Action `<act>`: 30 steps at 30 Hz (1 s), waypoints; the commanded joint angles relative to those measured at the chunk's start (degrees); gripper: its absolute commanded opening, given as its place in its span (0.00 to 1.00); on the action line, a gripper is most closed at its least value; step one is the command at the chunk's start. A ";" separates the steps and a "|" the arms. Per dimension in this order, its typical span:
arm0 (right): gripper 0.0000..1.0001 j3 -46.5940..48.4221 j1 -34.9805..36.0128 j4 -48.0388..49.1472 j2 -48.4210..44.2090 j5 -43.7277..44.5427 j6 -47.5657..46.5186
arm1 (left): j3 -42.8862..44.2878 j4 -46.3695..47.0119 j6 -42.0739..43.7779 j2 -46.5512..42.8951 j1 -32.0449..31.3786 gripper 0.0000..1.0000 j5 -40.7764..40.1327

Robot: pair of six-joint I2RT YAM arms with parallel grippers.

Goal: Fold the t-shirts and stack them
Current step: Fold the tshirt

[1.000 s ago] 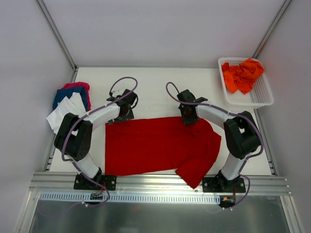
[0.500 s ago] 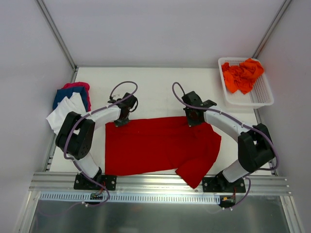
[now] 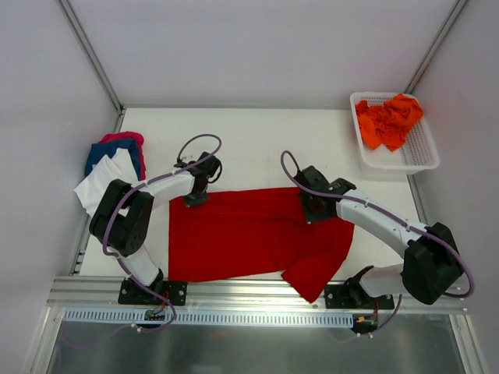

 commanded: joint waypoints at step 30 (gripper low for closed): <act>0.54 5.83 16.72 -2.43 -2.31 14.38 6.59 | 1.08 -2.13 0.05 -0.79 -1.34 0.00 -0.74</act>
